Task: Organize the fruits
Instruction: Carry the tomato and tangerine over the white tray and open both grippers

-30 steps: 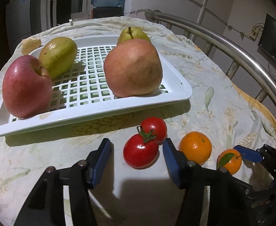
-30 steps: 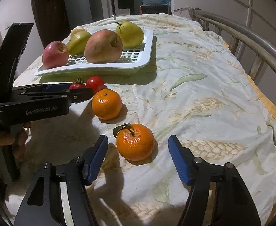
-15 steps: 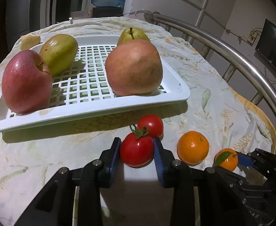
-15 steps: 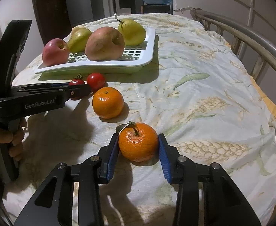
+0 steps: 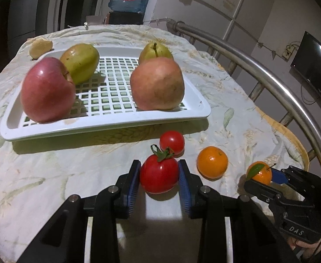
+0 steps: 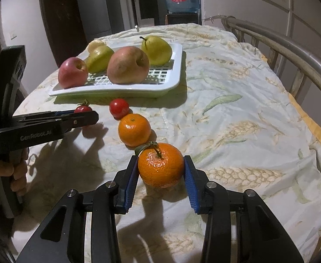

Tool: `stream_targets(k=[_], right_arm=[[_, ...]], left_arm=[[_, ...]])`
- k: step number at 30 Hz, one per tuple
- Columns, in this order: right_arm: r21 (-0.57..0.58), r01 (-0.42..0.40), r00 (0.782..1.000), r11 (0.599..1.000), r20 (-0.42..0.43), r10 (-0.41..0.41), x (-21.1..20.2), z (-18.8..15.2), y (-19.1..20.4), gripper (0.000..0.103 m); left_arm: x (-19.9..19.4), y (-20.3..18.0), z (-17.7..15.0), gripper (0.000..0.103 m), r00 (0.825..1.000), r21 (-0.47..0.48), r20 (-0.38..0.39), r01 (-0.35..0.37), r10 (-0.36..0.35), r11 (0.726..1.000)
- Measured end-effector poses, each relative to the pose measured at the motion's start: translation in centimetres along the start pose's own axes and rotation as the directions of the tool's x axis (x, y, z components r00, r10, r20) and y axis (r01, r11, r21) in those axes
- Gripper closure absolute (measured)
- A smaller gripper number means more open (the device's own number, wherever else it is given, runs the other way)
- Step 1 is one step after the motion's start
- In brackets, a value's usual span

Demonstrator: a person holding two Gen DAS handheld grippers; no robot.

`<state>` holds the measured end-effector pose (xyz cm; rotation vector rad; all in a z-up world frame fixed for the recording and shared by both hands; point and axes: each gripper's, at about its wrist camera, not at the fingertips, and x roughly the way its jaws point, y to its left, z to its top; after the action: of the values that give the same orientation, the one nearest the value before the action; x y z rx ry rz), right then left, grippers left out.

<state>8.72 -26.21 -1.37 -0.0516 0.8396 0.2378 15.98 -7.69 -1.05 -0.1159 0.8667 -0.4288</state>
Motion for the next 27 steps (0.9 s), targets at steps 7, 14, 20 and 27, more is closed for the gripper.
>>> stream_targets(k=[7,14,20,27], right_arm=[[-0.024,-0.035,0.999,0.999,0.037,0.035,-1.4,1.5,1.3,0.065],[-0.056,-0.041,0.996,0.998,0.077,0.045,-2.0,3.9,2.6,0.065],[-0.072,-0.022,0.995,0.997,0.098,0.029,-1.6,6.4,2.9,0.065],[-0.072,0.006,0.995,0.997,0.096,0.001,0.0,9.2,2.3,0.065]], left_arm=[[-3.5,0.8,0.9,0.067,0.997,-0.012,0.073,0.011,-0.010,1.000],[-6.5,3.1,2.9,0.067,0.987,-0.046,0.155,-0.028,0.035,0.999],[-6.0,3.9,4.3,0.067,0.986,-0.062,0.158,-0.049,0.058,0.997],[-3.6,3.9,5.8,0.067,0.988,-0.074,0.135,-0.062,0.071,0.995]])
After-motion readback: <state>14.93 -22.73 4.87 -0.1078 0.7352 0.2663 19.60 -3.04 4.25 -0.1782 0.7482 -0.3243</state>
